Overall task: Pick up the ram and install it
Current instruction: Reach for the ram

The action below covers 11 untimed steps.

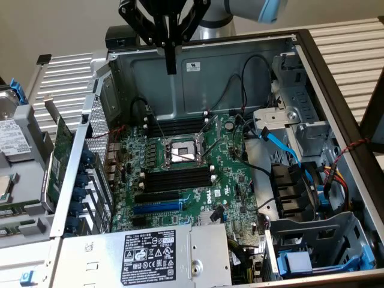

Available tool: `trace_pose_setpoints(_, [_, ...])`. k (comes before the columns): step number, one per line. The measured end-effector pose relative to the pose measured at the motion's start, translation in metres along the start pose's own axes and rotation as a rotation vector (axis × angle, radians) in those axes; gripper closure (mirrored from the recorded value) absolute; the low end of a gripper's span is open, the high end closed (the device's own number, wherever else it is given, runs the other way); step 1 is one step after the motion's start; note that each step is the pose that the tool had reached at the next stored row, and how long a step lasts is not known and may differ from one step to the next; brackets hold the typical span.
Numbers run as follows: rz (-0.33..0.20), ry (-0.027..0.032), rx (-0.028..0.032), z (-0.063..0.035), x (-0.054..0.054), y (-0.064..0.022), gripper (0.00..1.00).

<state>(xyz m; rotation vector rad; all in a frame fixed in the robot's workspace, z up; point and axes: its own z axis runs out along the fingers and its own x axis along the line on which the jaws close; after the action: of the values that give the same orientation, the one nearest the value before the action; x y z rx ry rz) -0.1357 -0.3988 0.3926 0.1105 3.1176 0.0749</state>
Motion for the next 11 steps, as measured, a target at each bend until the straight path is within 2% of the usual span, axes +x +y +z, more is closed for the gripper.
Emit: trace_pose_setpoints(11, [0.000, -0.0018, -0.0002, -0.0012, 0.049, -0.0046, 0.89])
